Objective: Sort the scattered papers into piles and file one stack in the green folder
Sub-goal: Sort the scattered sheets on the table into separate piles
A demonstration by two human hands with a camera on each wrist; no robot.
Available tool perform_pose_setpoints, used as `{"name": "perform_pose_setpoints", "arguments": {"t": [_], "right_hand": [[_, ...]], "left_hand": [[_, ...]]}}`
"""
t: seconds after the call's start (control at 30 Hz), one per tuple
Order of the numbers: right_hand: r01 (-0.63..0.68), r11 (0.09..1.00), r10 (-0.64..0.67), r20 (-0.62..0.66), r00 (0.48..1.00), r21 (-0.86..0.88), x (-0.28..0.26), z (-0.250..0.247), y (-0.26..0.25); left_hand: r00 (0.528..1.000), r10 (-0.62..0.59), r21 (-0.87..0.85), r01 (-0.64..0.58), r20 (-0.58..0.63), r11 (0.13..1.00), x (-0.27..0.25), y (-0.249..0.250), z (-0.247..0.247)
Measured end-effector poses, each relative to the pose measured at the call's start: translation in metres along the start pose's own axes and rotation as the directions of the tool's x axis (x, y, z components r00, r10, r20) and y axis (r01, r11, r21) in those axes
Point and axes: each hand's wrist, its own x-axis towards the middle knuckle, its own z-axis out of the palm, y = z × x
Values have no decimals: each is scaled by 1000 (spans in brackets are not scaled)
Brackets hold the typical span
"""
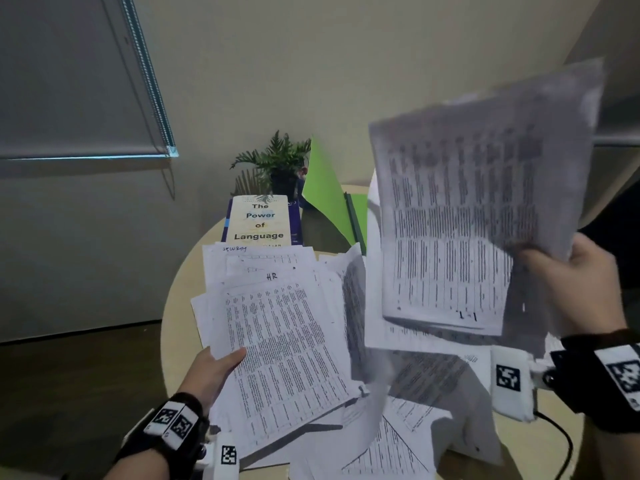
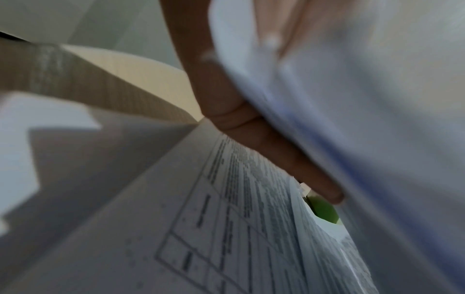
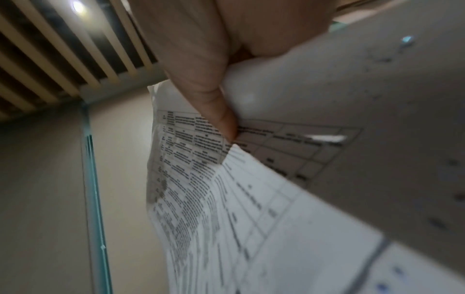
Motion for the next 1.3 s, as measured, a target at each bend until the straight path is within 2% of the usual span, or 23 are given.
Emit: {"name": "perform_pose_setpoints", "arguments": {"t": [0.1, 0.17, 0.23, 0.4, 0.47, 0.53, 0.63, 0.7, 0.8, 0.87, 0.97, 1.03, 1.1, 1.17, 1.2, 1.23, 1.3], "right_hand": [[-27, 965, 30, -9, 999, 262, 5, -1, -17], [-109, 894, 83, 79, 993, 435, 7, 4, -20], [-214, 850, 138, 189, 972, 480, 2, 16, -13], [-399, 875, 290, 363, 886, 275, -35, 62, 21], [-449, 873, 341, 419, 841, 191, -52, 79, 37], [-472, 873, 377, 450, 810, 119, -63, 92, 48], [-530, 836, 406, 491, 771, 142, -68, 105, 53], [-633, 750, 458, 542, 705, 190, -71, 110, 52], [-660, 739, 437, 652, 619, 131, -79, 120, 51], [-672, 732, 422, 702, 574, 110, -87, 128, 46], [-664, 741, 418, 703, 575, 103, -95, 136, 41], [-696, 701, 421, 697, 580, 155, -94, 134, 47], [-775, 609, 474, 705, 527, 170, -97, 127, 54], [-807, 582, 493, 747, 446, 97, -107, 121, 58], [-800, 597, 492, 761, 423, 59, -112, 122, 62], [-783, 621, 503, 753, 425, 28, -117, 124, 65], [-757, 653, 541, 702, 463, -4, -122, 128, 72]], "left_hand": [[999, 46, 45, -47, 7, 998, -4, 3, 10], [997, 74, 86, -75, 14, 993, -7, 6, 15], [995, 95, 103, -98, 30, 990, -15, 12, 22], [994, 95, 99, -99, 50, 990, -29, 24, 31], [994, 87, 118, -94, 61, 989, -29, 24, 29], [989, 128, 106, -137, 80, 985, -31, 23, 28], [978, 171, 57, -179, 120, 982, -33, 24, 28], [974, 187, 10, -190, 131, 982, -31, 24, 28], [973, 162, -18, -161, 168, 987, -32, 24, 29], [965, 140, 26, -150, 222, 988, -32, 23, 32], [958, 117, 70, -140, 260, 988, -30, 21, 35], [960, 135, 58, -153, 247, 986, -29, 20, 33], [967, 136, 20, -143, 215, 989, -27, 19, 30], [971, 116, 11, -121, 207, 993, -28, 18, 32], [971, 106, 25, -114, 215, 993, -30, 18, 37], [966, 106, 53, -121, 235, 991, -31, 17, 40], [954, 84, 123, -124, 287, 985, -33, 15, 46]]}}
